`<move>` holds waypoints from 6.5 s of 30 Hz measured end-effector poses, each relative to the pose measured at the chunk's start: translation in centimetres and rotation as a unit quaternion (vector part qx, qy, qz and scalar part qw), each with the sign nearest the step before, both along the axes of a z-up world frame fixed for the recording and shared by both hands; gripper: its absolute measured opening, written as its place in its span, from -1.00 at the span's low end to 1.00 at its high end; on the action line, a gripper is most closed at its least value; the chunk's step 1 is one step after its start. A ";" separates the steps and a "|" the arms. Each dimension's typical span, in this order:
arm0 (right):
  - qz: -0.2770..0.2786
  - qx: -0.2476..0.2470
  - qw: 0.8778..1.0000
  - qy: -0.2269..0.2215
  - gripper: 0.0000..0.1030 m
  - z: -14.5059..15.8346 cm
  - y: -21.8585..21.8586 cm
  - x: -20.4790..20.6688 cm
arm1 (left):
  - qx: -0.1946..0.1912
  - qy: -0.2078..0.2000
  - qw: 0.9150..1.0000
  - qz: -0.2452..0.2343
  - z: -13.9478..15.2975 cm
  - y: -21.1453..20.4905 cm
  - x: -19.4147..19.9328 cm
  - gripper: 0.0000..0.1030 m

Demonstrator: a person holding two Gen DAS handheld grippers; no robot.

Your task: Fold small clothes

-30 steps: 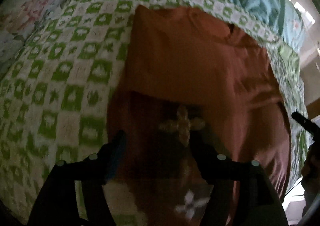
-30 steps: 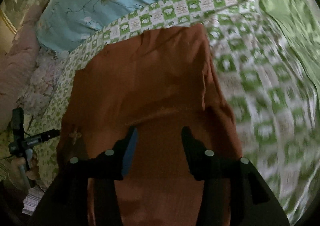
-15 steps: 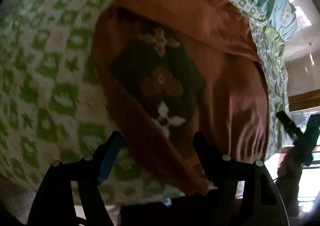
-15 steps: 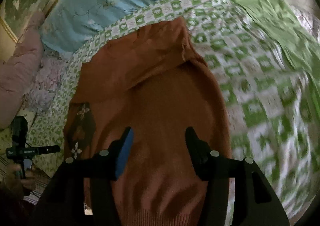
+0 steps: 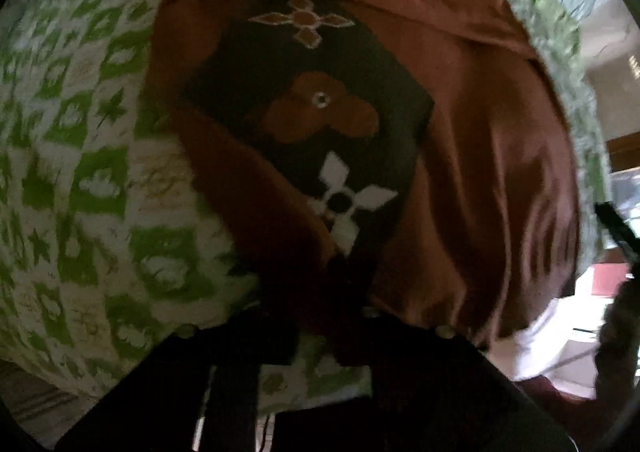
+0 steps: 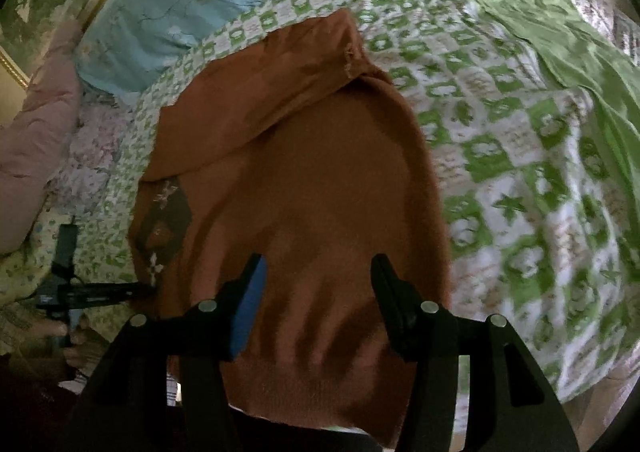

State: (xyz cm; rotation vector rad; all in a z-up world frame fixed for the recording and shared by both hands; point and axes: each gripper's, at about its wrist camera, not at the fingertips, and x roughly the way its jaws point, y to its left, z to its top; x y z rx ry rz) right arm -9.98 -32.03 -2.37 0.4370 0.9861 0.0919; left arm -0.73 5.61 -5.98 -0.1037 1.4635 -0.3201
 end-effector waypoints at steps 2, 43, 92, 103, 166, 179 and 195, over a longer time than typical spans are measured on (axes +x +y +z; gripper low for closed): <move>-0.009 -0.005 1.000 0.008 0.08 -0.2 -1.0 -0.6 | -0.022 -0.007 1.000 0.008 0.5 1.9 -0.8 -0.87; 0.055 0.134 0.989 -0.013 -0.87 0.4 -2.6 -2.4 | -0.217 -0.097 0.971 0.015 4.4 6.7 -2.2 -0.90; -0.027 0.068 0.997 -0.034 -0.13 -0.6 -8.8 32.0 | -0.128 -0.174 0.967 0.132 3.3 5.1 29.1 -0.41; 0.210 0.024 0.976 -0.047 0.11 0.8 2.6 27.7 | -0.152 -0.103 0.982 -0.039 1.5 -6.8 24.1 -0.23; 0.087 0.021 0.996 0.001 0.21 0.4 5.9 19.5 | -0.149 -0.091 0.966 0.193 0.5 5.7 12.0 0.05; 0.108 0.027 0.994 0.007 0.24 0.7 5.9 19.2 | -0.182 -0.078 0.938 0.285 -2.7 7.5 13.2 0.10; 0.105 0.044 0.993 0.015 0.24 0.3 2.6 21.2 | -0.159 -0.159 0.933 0.283 -0.7 4.7 17.7 -0.74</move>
